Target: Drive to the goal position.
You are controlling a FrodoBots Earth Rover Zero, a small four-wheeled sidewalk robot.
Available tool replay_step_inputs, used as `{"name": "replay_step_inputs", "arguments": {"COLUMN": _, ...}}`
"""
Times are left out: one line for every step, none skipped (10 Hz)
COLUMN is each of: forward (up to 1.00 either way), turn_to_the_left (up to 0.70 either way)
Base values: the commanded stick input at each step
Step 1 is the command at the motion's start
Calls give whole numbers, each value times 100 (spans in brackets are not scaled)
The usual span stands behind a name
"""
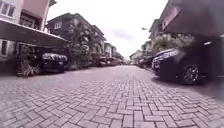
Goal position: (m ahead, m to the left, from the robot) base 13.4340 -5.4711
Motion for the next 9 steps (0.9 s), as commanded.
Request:
{"name": "replay_step_inputs", "arguments": {"forward": 70, "turn_to_the_left": 0}}
{"name": "replay_step_inputs", "arguments": {"forward": 70, "turn_to_the_left": -9}}
{"name": "replay_step_inputs", "arguments": {"forward": 70, "turn_to_the_left": -21}}
{"name": "replay_step_inputs", "arguments": {"forward": 70, "turn_to_the_left": -33}}
{"name": "replay_step_inputs", "arguments": {"forward": 70, "turn_to_the_left": 0}}
{"name": "replay_step_inputs", "arguments": {"forward": 70, "turn_to_the_left": 0}}
{"name": "replay_step_inputs", "arguments": {"forward": 70, "turn_to_the_left": 0}}
{"name": "replay_step_inputs", "arguments": {"forward": 70, "turn_to_the_left": 0}}
{"name": "replay_step_inputs", "arguments": {"forward": 70, "turn_to_the_left": 0}}
